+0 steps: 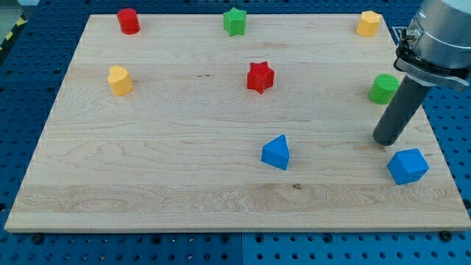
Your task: Move blue cube to bottom right side
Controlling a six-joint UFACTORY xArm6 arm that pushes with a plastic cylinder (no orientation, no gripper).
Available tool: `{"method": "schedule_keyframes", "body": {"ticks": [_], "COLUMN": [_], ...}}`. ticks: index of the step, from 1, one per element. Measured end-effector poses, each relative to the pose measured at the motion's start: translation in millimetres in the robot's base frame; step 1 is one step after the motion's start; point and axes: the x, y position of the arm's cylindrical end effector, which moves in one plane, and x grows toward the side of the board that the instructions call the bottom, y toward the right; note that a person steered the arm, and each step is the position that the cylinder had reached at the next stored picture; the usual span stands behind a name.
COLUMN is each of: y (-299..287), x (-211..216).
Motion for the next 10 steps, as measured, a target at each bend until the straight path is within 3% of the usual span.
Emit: {"method": "schedule_keyframes", "body": {"ticks": [10], "y": [25.6], "x": [46.7]}}
